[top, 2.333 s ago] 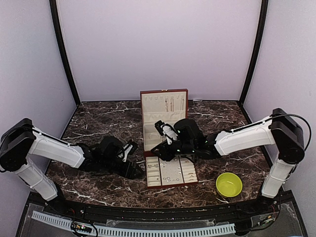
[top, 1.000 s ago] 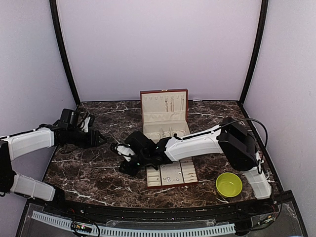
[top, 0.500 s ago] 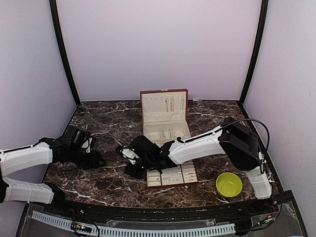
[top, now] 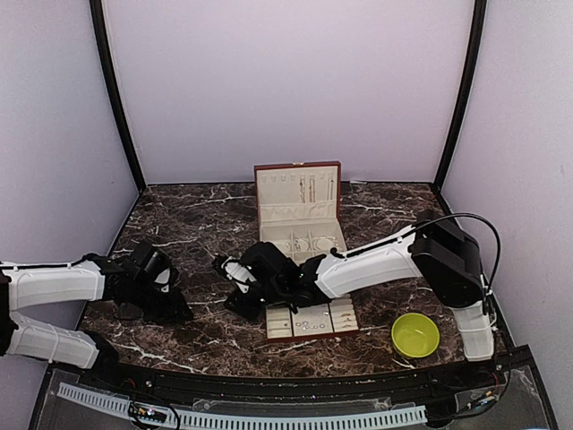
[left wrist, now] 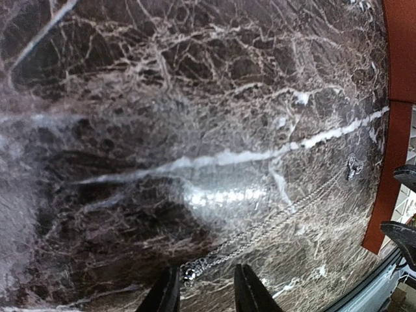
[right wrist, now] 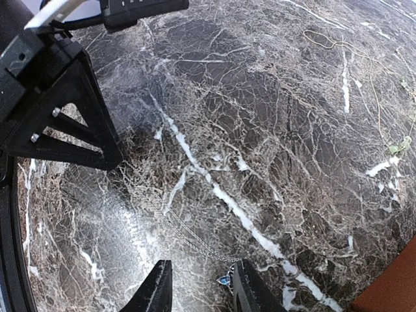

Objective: Organize the mixed jewelry

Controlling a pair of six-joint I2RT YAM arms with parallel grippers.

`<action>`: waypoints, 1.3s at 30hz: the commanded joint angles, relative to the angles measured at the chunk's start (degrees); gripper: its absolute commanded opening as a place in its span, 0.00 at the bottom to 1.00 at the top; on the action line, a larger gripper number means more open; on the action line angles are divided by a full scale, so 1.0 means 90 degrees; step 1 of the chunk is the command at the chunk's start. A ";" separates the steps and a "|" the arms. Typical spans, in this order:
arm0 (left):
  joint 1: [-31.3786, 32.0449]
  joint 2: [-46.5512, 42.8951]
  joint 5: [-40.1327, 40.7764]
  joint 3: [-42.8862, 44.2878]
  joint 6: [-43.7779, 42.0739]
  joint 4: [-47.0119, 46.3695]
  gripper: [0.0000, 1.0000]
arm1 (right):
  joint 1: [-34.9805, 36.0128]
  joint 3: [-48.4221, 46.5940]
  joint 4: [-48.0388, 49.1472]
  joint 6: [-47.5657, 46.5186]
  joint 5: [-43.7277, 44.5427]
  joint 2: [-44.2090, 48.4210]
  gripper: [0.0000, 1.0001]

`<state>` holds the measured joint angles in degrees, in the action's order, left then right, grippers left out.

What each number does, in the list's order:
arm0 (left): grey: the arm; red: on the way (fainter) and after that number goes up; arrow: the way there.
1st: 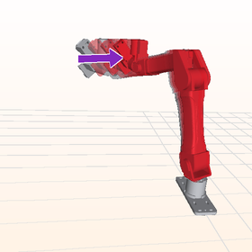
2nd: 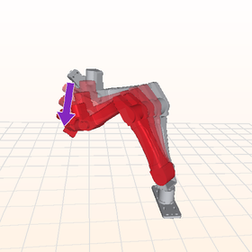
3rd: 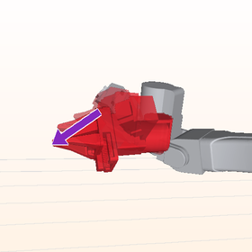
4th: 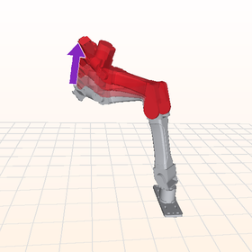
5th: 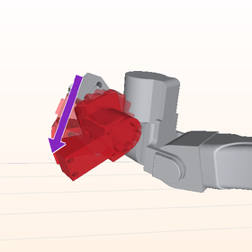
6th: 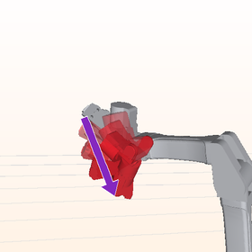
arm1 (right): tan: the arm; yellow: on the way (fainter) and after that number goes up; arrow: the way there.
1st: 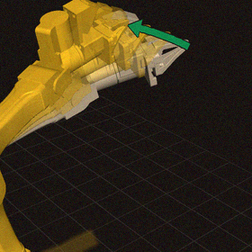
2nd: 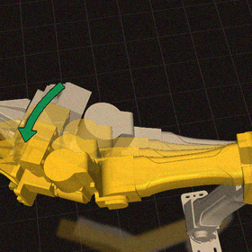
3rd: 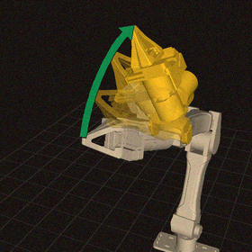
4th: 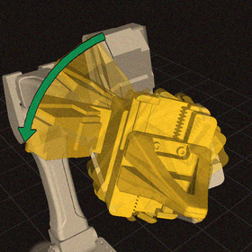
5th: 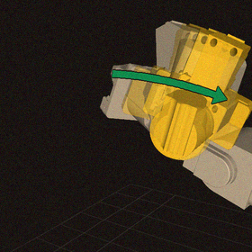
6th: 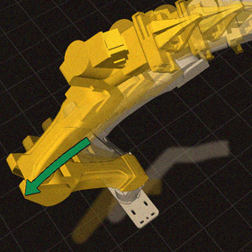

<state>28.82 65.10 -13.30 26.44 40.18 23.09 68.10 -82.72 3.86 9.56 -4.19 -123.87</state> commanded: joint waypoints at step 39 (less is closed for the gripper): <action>0.1199 0.1040 0.1630 0.0673 -0.0278 0.1192 0.19 | -0.0168 0.0762 0.0980 0.0348 -0.0033 0.0577 0.34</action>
<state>38.26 73.12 -3.09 32.75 37.17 28.88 67.05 -77.12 9.19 11.70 -4.27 -121.38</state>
